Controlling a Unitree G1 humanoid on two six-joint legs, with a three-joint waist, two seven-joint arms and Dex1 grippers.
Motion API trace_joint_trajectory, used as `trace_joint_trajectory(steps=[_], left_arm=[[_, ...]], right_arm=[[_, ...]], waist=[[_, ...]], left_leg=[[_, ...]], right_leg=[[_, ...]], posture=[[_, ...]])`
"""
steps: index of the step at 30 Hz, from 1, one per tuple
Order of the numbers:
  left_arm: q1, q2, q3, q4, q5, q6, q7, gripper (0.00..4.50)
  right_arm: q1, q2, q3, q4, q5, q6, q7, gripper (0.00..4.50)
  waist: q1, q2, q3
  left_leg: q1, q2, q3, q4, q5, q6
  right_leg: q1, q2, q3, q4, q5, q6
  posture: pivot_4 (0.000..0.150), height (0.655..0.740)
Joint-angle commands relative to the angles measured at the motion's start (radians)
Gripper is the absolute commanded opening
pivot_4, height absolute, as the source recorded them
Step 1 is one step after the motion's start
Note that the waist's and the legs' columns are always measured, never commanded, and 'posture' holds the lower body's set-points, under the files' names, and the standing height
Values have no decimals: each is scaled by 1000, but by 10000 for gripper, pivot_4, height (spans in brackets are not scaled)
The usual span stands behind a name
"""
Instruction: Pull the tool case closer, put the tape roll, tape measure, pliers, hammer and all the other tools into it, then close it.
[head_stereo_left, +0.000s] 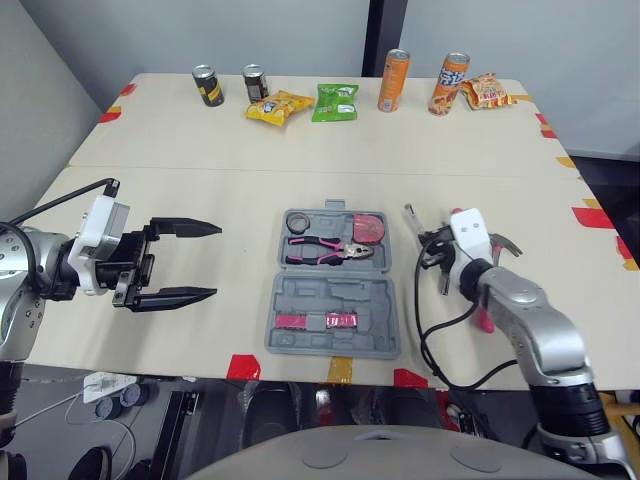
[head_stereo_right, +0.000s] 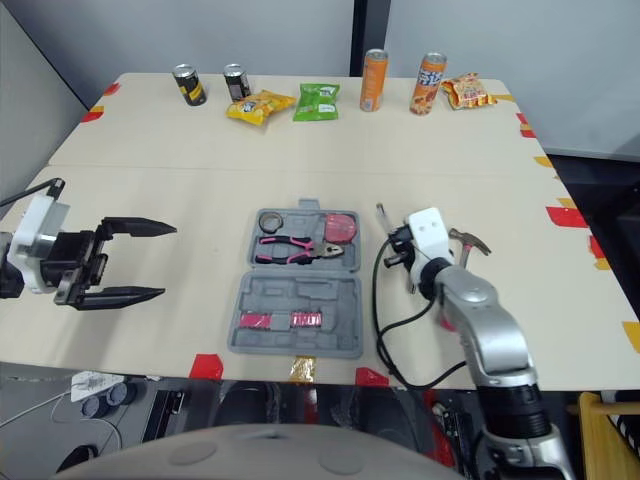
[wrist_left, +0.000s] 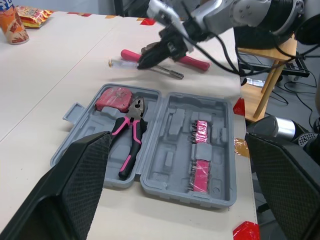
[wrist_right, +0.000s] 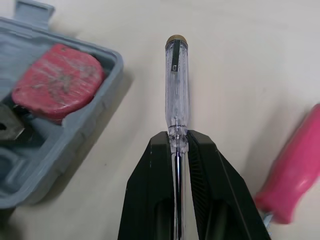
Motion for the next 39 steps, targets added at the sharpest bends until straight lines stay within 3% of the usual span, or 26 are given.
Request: trace_joint_trajectory(steps=[1, 9, 14, 29, 39], left_arm=[[-7, 16, 15, 5, 4, -19, -35, 45000], [13, 35, -12, 40, 53, -83, -64, 45000], [41, 48, -31, 52, 74, -130, -64, 45000], [62, 44, -39, 82, 80, -178, -64, 45000], [54, 46, -57, 94, 85, -192, -64, 45000]], right_arm=[[5, -99, -7, -67, 49, -48, 154, 84], [-67, -313, 88, -141, 125, -24, 440, 84], [-185, -367, 191, -184, 151, 49, 522, 84], [-591, -210, 606, -168, 18, 338, 436, 84], [-689, -148, 756, -122, -36, 435, 405, 84]], waist=[[-2, 0, 0], [-3, 0, 0], [0, 0, 0], [13, 0, 0], [16, 0, -1]], left_leg=[[0, 0, 0, 0, 0, 0], [0, 1, 0, 1, 0, 0], [0, 1, 0, 1, 0, 0], [0, 1, 1, 2, 0, 0], [0, 2, 1, 2, 0, -2]], right_leg=[[0, 0, 0, 0, 0, 0], [0, 1, 0, 0, 0, 0], [0, 1, 0, 2, 0, 0], [-1, 2, 1, 5, 0, 0], [-2, 3, 1, 7, 0, 0]], posture=[[1500, 7400], [1500, 7400], [1500, 7400], [1500, 7400], [1500, 7400]])
